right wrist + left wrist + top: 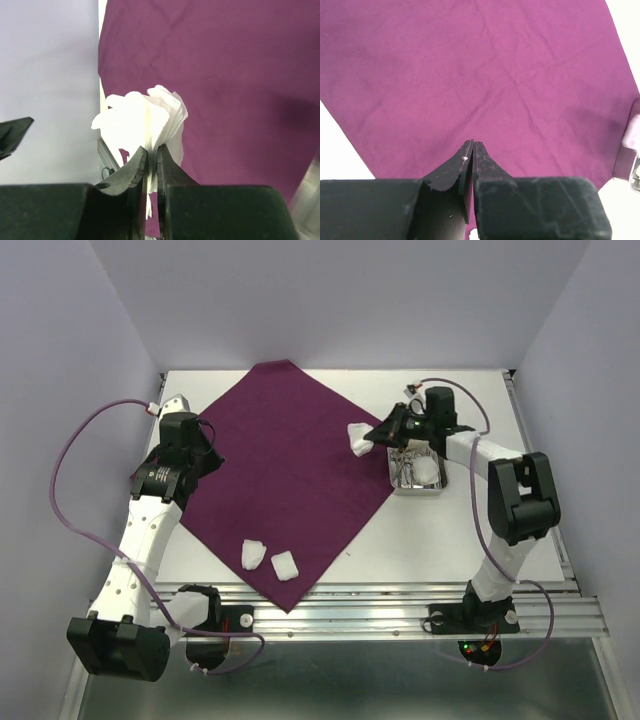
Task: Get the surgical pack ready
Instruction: Place the medical item in the container.
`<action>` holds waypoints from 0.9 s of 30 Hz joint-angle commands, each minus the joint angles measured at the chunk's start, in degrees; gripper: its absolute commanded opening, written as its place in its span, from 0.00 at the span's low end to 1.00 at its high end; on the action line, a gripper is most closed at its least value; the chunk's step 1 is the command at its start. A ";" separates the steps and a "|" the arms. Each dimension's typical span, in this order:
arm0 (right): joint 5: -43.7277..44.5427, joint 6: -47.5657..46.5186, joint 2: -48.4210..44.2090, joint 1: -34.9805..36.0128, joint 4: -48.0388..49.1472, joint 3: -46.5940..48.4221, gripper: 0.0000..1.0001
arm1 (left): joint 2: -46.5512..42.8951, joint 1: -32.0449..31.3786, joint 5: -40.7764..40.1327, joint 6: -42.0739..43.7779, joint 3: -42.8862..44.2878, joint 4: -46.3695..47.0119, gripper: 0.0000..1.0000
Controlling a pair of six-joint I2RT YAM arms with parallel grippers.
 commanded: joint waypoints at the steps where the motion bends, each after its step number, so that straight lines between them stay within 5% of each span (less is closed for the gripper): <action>1: -4.47 -3.54 -6.31 -7.48 0.57 -5.68 0.01 | -0.02 0.30 0.49 1.43 0.03 1.99 0.15; 11: -0.89 -11.27 -9.75 -15.14 -7.78 -11.15 0.01 | 1.47 0.30 0.85 2.13 0.47 2.61 0.15; 27: 5.71 -17.51 -4.48 -15.67 -15.08 -10.71 0.01 | 1.65 0.30 1.82 1.69 0.03 3.22 0.15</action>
